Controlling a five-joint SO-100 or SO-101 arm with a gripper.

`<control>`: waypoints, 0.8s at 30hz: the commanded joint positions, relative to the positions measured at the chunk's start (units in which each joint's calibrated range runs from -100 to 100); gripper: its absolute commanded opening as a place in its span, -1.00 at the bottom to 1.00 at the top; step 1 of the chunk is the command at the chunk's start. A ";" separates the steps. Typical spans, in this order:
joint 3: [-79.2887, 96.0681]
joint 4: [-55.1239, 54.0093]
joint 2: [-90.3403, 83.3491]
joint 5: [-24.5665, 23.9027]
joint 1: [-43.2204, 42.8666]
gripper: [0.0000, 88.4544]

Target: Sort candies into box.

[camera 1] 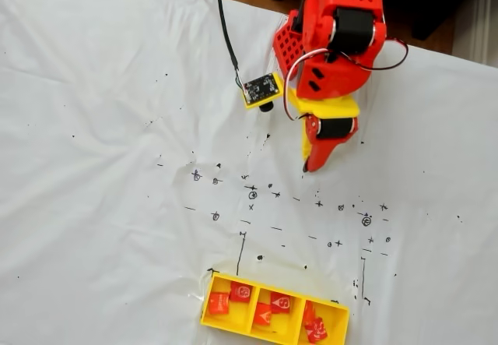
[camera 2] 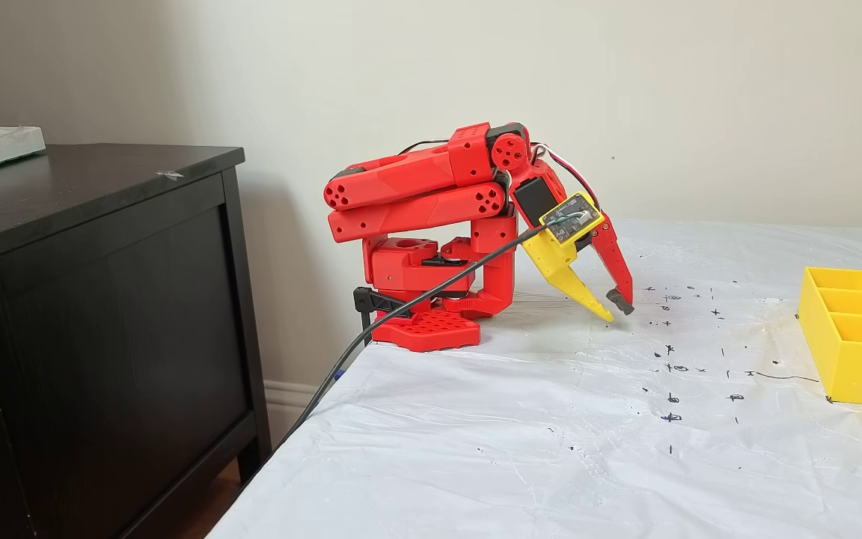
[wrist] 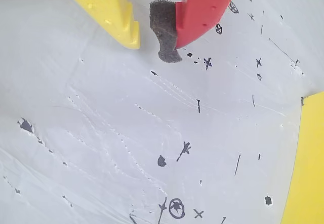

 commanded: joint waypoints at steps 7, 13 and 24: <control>-0.89 1.44 -0.17 2.69 -4.61 -0.94; 0.20 2.01 -0.17 8.74 -9.32 -0.95; 6.39 5.45 -0.42 34.92 -23.72 -0.86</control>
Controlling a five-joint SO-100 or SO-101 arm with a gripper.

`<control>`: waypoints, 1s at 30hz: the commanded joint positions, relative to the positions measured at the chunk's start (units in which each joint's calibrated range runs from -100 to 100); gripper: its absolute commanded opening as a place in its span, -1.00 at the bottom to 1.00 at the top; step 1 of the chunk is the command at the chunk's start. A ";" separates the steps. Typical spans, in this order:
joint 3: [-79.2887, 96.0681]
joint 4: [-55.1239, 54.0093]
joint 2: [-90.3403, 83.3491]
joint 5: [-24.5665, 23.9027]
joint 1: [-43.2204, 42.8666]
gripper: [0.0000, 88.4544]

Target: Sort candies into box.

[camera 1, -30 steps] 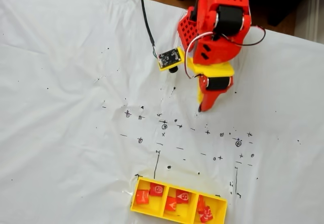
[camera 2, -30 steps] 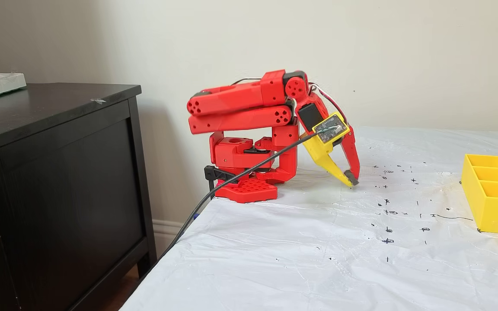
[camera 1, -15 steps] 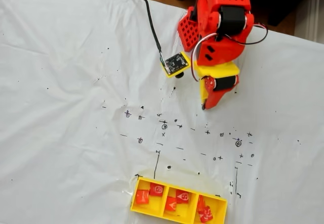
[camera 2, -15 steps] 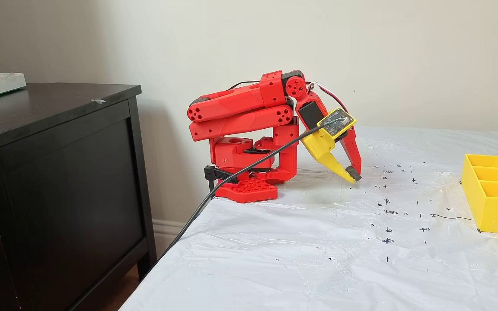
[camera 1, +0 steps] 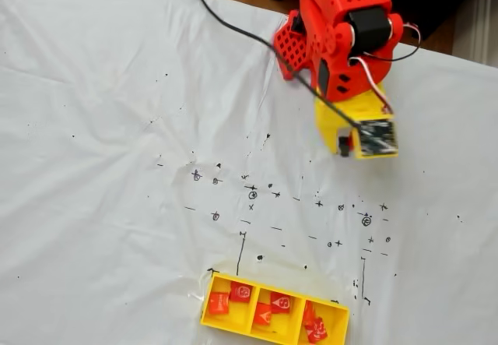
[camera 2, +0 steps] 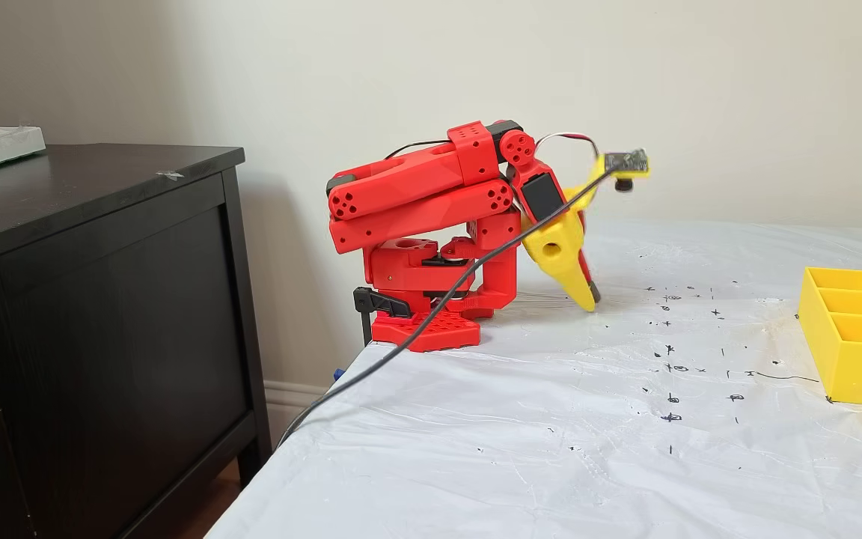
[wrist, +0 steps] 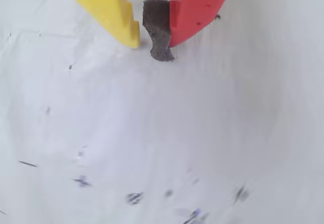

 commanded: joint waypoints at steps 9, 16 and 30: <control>0.70 0.51 -1.02 -4.93 -7.78 -0.86; 0.70 0.51 -1.02 -4.93 -8.05 -0.86; 0.70 0.51 -1.02 -4.93 -7.78 -0.86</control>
